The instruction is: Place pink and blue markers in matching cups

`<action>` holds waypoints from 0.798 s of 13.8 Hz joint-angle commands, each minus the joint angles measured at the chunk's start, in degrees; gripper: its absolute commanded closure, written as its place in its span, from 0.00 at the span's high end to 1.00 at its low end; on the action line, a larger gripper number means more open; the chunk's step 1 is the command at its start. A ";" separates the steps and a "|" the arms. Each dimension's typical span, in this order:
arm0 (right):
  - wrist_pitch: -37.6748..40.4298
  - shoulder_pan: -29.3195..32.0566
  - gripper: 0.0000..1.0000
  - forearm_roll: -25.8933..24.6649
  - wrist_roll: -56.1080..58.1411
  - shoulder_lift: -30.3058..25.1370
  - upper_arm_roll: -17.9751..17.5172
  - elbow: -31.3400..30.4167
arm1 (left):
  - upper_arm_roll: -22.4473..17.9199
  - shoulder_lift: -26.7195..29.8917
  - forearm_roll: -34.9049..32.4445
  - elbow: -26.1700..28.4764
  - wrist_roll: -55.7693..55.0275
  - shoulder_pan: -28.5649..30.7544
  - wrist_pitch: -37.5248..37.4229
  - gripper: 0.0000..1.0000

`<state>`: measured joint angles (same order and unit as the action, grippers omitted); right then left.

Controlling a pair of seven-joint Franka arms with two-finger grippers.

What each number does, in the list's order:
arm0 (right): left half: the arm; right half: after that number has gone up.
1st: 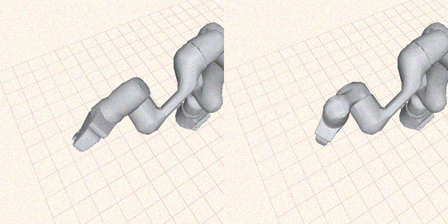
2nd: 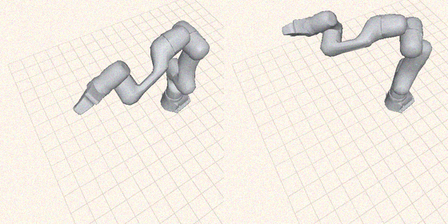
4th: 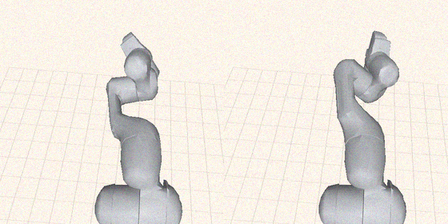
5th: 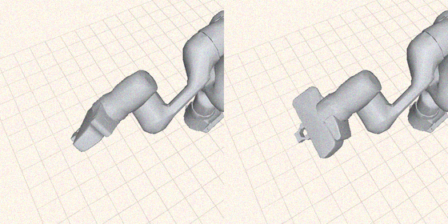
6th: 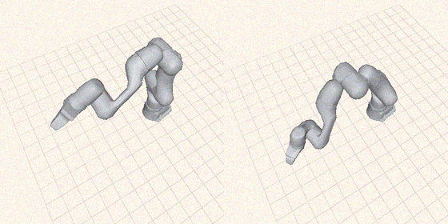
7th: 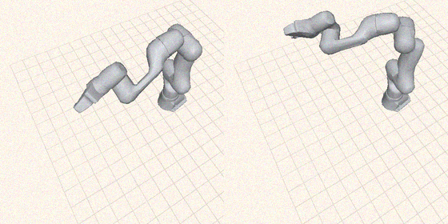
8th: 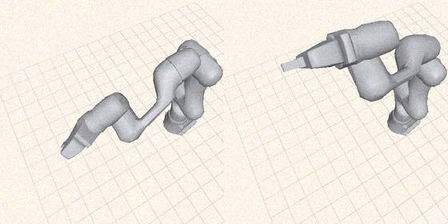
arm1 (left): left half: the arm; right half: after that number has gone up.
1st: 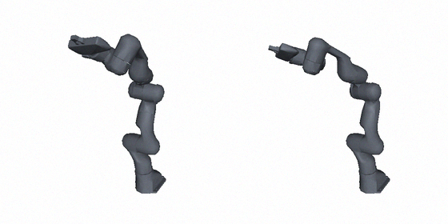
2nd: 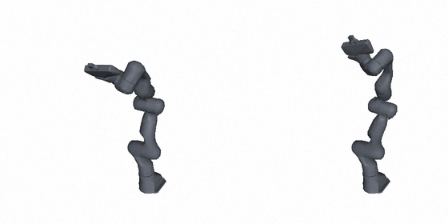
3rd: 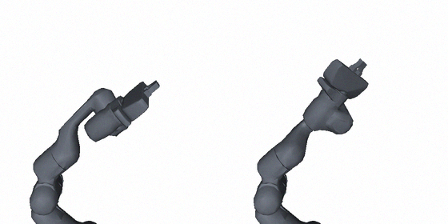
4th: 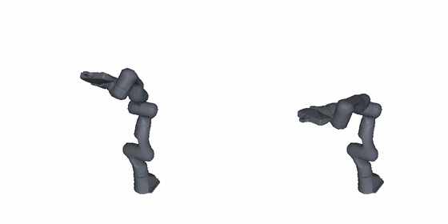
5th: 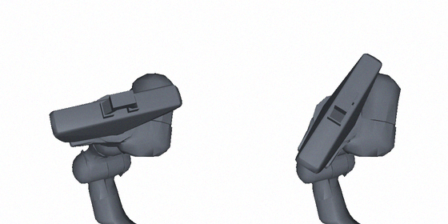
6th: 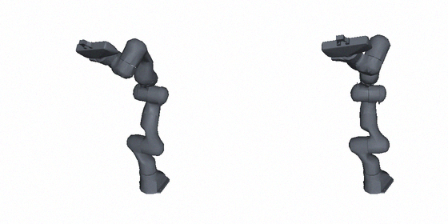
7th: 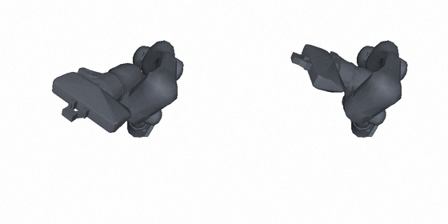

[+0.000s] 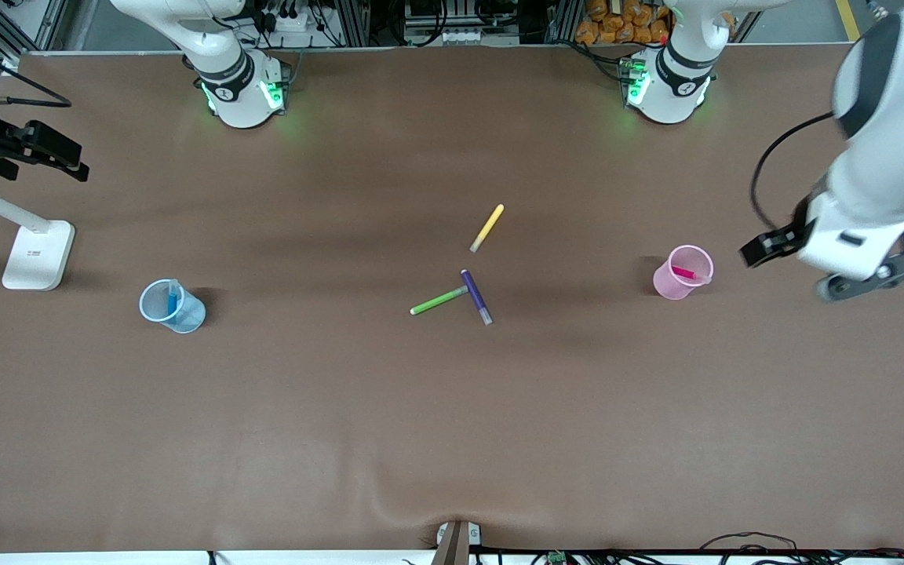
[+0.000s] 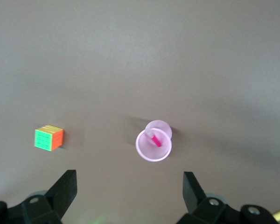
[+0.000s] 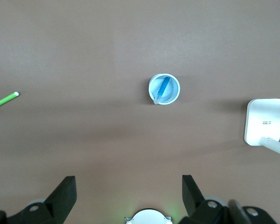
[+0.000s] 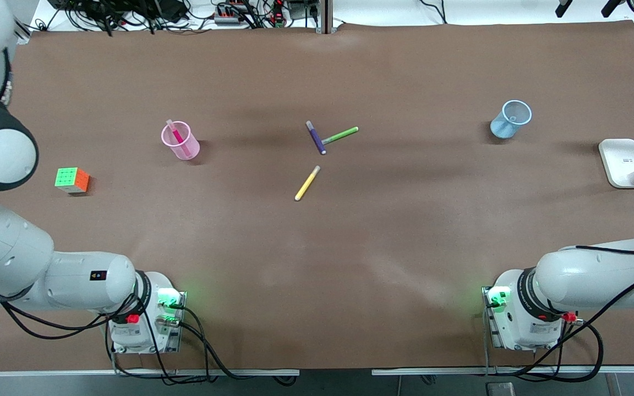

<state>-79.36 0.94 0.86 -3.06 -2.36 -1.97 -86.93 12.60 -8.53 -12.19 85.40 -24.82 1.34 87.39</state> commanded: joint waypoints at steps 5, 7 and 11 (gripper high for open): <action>0.34 0.73 1.00 -0.51 -0.37 0.07 -0.40 0.09 | 0.58 3.34 9.63 -4.72 18.73 10.33 -5.48 1.00; 0.25 0.82 1.00 -0.42 -0.37 0.34 -0.40 0.18 | 0.59 6.06 9.99 -3.41 21.39 10.61 -5.39 1.00; 0.25 0.90 1.00 -0.42 -0.29 0.34 -0.40 0.18 | -0.12 18.16 10.35 11.94 21.66 9.82 0.13 1.00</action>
<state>-79.34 1.02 0.86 -3.06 -2.15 -1.84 -86.95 12.68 0.53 -2.79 85.85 -4.06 11.42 83.34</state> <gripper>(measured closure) 0.000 0.000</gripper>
